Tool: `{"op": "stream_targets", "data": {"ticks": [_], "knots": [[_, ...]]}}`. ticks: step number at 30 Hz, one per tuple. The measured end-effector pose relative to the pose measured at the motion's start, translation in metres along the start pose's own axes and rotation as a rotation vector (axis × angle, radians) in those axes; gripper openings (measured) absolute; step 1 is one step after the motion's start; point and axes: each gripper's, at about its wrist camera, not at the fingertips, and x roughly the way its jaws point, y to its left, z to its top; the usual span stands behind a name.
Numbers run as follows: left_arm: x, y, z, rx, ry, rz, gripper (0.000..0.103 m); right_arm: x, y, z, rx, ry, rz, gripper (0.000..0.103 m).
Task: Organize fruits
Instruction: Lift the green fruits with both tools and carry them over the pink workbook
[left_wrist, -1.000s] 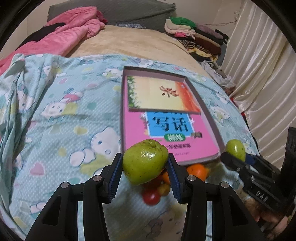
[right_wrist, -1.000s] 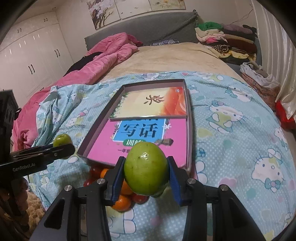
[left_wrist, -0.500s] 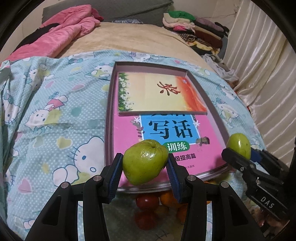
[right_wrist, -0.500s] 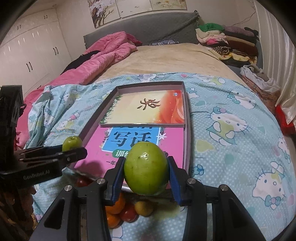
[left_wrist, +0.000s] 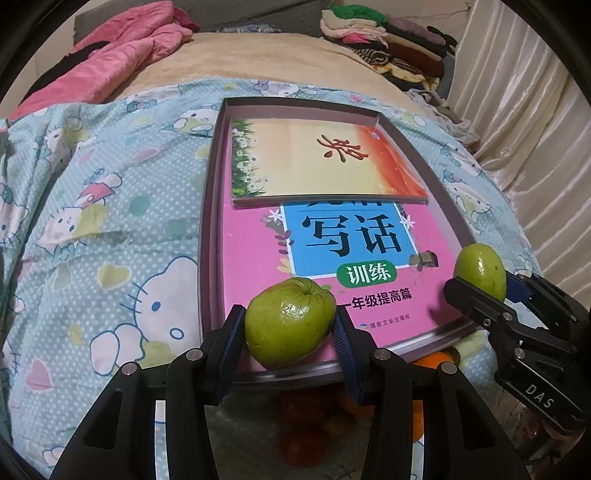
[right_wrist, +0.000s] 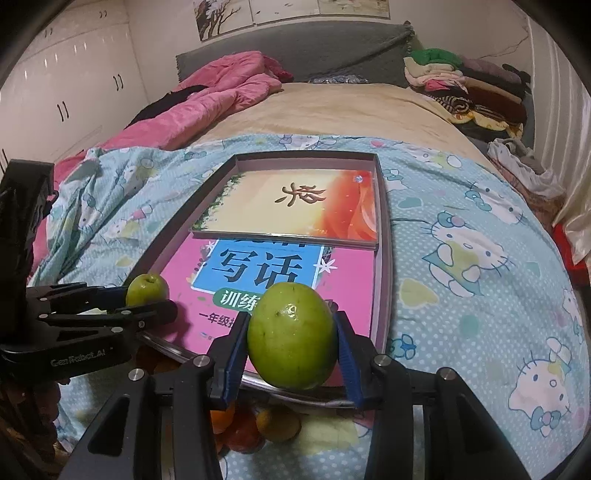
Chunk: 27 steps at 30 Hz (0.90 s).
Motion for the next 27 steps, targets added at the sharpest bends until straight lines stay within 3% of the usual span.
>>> {"op": "stream_targets", "data": {"ticks": [8,17,27], "knots": [[0.001,-0.001,0.001,0.002,-0.003,0.001,0.048,0.014,-0.004,-0.005,-0.002,0.034,-0.027,0.045],[0.002,-0.002,0.000,0.005,-0.005,0.005,0.048,0.019,0.005,-0.009,-0.090,0.030,-0.106,0.045],[0.002,-0.003,-0.001,0.006,-0.007,0.006,0.049,0.019,0.006,-0.009,-0.081,0.016,-0.082,0.054]]}}
